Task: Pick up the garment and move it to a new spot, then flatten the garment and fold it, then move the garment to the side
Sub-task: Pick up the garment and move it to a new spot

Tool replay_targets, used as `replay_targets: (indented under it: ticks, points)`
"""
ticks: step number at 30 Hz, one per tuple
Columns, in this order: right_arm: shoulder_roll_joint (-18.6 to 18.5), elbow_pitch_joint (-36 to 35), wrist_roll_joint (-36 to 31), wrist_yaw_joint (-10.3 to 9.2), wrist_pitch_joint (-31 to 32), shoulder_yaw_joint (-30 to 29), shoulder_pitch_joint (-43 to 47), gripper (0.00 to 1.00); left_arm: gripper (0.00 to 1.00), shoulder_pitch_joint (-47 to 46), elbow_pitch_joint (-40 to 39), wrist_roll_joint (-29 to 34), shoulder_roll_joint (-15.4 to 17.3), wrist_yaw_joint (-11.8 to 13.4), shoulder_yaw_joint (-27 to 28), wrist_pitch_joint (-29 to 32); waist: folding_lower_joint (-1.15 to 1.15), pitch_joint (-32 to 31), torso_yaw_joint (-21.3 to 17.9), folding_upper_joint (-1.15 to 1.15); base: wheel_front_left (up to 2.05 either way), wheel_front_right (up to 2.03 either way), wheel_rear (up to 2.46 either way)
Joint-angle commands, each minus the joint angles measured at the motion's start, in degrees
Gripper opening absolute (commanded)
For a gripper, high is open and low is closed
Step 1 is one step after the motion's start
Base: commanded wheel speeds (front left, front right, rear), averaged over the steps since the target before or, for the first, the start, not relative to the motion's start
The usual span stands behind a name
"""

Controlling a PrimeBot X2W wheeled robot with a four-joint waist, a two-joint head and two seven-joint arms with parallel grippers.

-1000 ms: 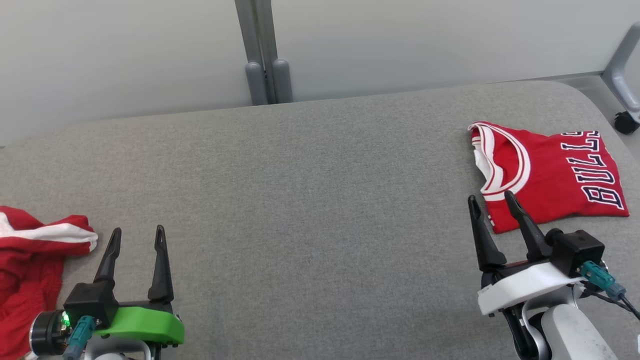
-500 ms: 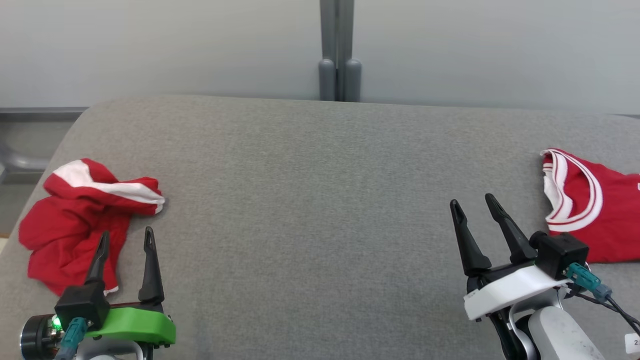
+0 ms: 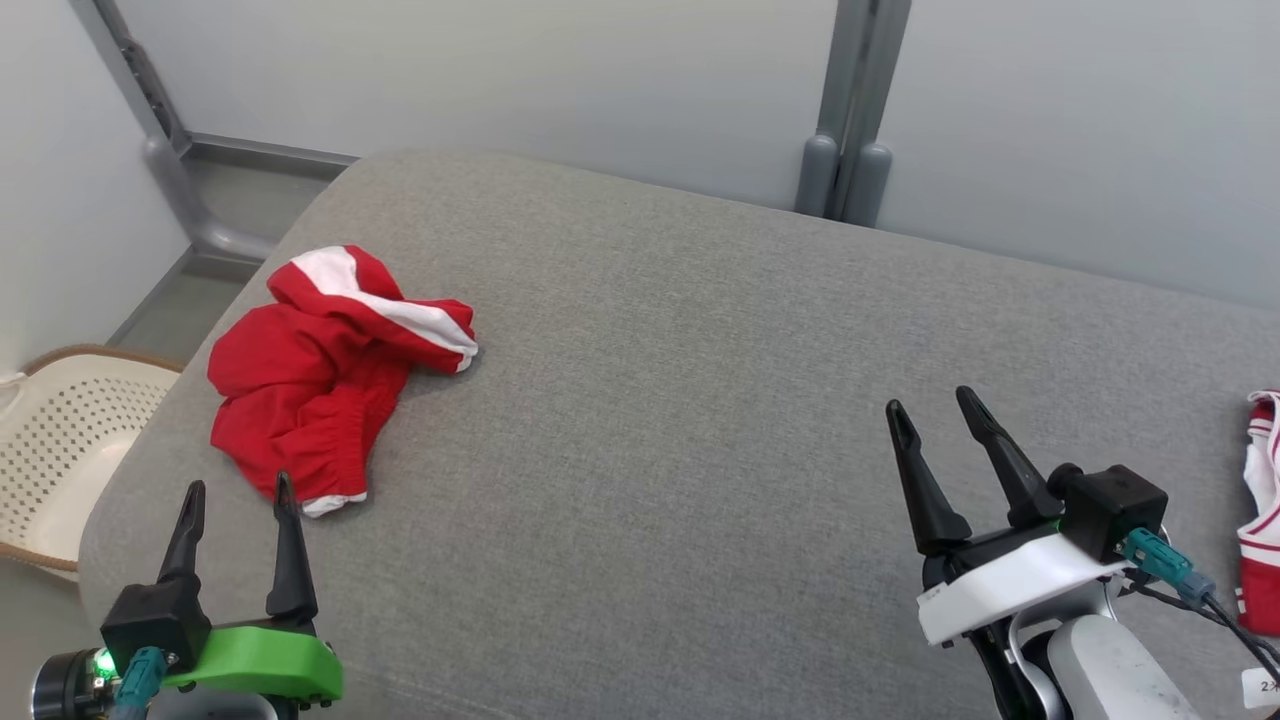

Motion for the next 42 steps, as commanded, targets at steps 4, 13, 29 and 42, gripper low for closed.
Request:
replay_targets:
  ticks: [4,13,29,42]
  points:
    - [0.0,-0.4,-0.5,0.00,-0.1,0.1,0.8,1.00,1.00,0.0,0.0,-0.6,0.6,-0.4,0.2,-0.2,0.00,0.1,1.5,0.00,0.00,0.00,0.00]
    - [-0.9,-0.8,-1.7,0.00,-0.1,0.7,-0.9,1.00,1.00,-3.6,1.3,-3.1,1.3,-0.9,0.5,1.9,0.00,1.9,0.5,0.00,0.00,0.00,0.00]
    - [-2.0,-5.6,-4.0,0.00,-0.1,3.1,-7.8,1.00,1.00,-20.4,13.0,-10.0,9.3,-1.3,2.8,30.2,0.00,12.3,-8.4,0.00,0.00,0.00,0.00]
    - [-2.1,-5.7,-3.9,0.00,-0.1,3.5,-10.7,1.00,1.00,-27.4,33.8,-16.3,13.5,-2.2,3.2,40.1,0.00,17.0,-14.2,0.00,0.00,0.00,0.00]
